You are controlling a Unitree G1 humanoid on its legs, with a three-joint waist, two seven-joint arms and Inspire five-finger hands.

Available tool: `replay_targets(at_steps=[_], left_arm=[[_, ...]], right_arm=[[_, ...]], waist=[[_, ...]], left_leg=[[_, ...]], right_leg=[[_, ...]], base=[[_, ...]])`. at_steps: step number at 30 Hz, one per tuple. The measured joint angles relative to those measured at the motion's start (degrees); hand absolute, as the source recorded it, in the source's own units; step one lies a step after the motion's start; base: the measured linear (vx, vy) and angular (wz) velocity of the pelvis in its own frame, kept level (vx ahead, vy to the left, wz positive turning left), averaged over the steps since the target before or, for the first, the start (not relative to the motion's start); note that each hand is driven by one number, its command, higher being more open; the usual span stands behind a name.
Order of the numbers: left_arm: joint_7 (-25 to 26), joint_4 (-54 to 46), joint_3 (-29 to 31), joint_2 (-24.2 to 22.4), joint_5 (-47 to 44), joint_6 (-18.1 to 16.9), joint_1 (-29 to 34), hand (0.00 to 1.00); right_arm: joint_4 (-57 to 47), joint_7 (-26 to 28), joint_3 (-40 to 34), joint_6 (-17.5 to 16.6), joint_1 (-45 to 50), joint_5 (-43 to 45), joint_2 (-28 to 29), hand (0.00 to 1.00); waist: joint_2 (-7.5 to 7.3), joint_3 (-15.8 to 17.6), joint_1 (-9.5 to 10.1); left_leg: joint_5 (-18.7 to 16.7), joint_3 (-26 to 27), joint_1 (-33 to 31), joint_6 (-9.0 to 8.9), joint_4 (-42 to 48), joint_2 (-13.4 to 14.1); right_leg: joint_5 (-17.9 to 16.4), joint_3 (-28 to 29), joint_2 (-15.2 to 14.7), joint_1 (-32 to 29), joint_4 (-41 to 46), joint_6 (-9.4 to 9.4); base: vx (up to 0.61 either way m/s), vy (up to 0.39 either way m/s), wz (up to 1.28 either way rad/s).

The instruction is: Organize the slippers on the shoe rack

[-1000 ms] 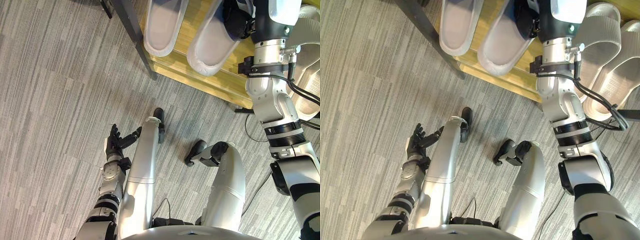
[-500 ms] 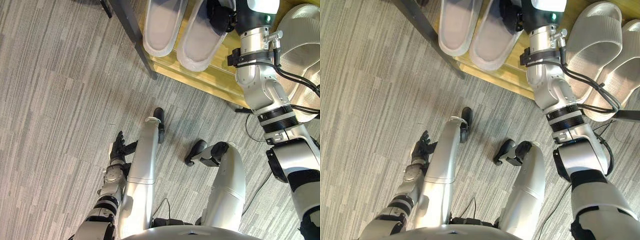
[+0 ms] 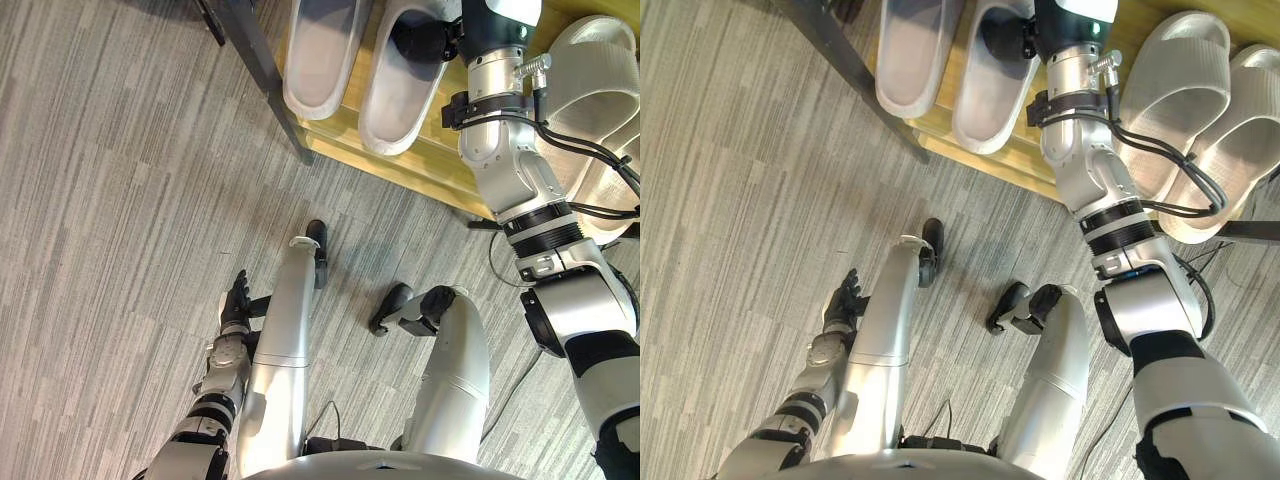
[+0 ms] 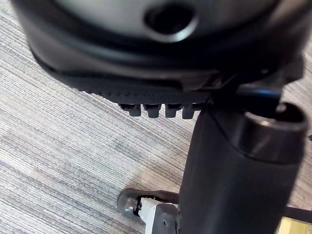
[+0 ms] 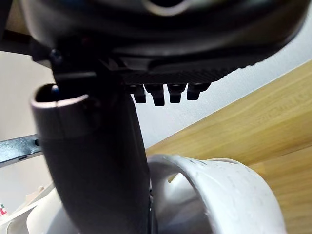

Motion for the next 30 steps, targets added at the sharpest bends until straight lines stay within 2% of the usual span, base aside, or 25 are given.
replay_targets(at_steps=[8, 13, 19, 24, 30], left_arm=[[0.55, 0.13, 0.07, 0.16, -0.05, 0.1, 0.51, 1.0], [0.52, 0.1, 0.66, 0.09, -0.05, 0.4, 0.54, 1.0], [0.6, -0.09, 2.49, -0.2, 0.12, 0.85, 0.97, 1.0], [0.66, -0.63, 4.53, -0.76, 0.53, 1.57, 1.51, 1.0], [0.87, -0.89, 4.58, -0.77, 0.63, 1.68, 1.65, 1.0]], right_arm=[[-0.91, 0.63, -1.74, 0.01, 3.57, 2.33, 3.15, 1.0], [-7.61, 0.64, -4.31, 0.18, 10.08, 4.56, 5.99, 1.0], [-18.73, -0.47, -7.61, 0.0, 22.37, 6.61, 14.85, 1.0], [-19.72, -2.4, -10.26, -0.05, 28.1, 6.56, 20.44, 1.0], [-20.67, -3.66, -13.54, 0.05, 29.28, 6.56, 21.3, 1.0]], waist=[[0.34, -1.02, 0.15], [0.35, -1.02, 0.1], [0.34, -1.03, -0.3], [0.34, -1.03, -0.46], [0.35, -1.02, -0.45]], left_leg=[[0.16, 1.24, 1.42, -0.23, -0.67, 1.28], [-0.08, 1.26, 2.57, -0.09, -1.03, 1.4], [-0.75, 1.42, 5.56, -0.07, -1.84, 1.94], [-0.74, 1.54, 6.62, -0.19, -2.93, 2.14], [-1.01, 1.67, 6.69, -0.43, -3.11, 2.36]], right_leg=[[-0.02, -0.08, -0.03, 1.18, -0.52, -0.05], [-0.09, -0.26, 0.17, 2.5, -1.22, 0.05], [-0.12, -0.3, 0.94, 5.46, -2.69, 0.15], [0.03, -0.36, 1.38, 6.27, -3.9, 0.35], [0.19, -0.3, 1.67, 6.35, -4.58, 0.21]], base=[[0.02, -0.072, 0.01], [0.04, -0.058, -0.01], [0.02, -0.055, -0.05], [0.01, -0.034, -0.02], [0.02, -0.012, -0.02]])
